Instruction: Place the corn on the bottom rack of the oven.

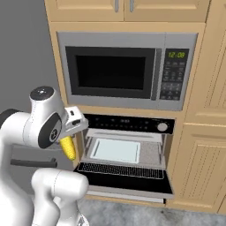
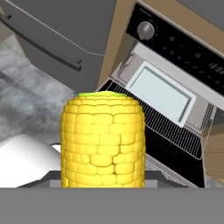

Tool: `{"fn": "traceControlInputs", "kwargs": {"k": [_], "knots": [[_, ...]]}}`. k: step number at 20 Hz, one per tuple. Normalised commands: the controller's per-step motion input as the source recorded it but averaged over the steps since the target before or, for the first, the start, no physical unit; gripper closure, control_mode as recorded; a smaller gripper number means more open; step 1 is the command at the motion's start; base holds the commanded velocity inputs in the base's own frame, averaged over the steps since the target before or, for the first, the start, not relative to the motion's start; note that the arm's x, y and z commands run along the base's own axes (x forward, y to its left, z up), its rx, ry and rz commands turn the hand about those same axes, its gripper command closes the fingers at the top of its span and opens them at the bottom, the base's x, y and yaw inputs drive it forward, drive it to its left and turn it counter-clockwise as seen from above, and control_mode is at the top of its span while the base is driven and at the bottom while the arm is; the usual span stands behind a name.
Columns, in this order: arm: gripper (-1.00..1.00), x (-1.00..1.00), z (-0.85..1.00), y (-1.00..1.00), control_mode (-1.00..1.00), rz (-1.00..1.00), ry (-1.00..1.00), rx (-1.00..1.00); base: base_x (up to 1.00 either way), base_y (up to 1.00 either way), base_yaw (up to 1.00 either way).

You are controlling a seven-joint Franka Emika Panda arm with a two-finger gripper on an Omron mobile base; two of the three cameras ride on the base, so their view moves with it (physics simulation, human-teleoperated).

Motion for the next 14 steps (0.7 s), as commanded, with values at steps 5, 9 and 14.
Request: {"fn": "traceControlInputs", "kwargs": {"k": [5, 9, 14], "knots": [[1.0, 0.0, 0.0, 0.0, -1.0, 0.0, 0.0, 0.0, 0.03, 0.0, -0.03], [1.0, 0.0, -0.27, -0.08, -1.0, 0.0, -0.05, 0.03, 0.0, 0.0, 0.0], [1.0, 0.04, -0.63, -0.76, -1.0, 0.0, -0.18, 0.26, 0.0, 0.0, 0.0]]}}
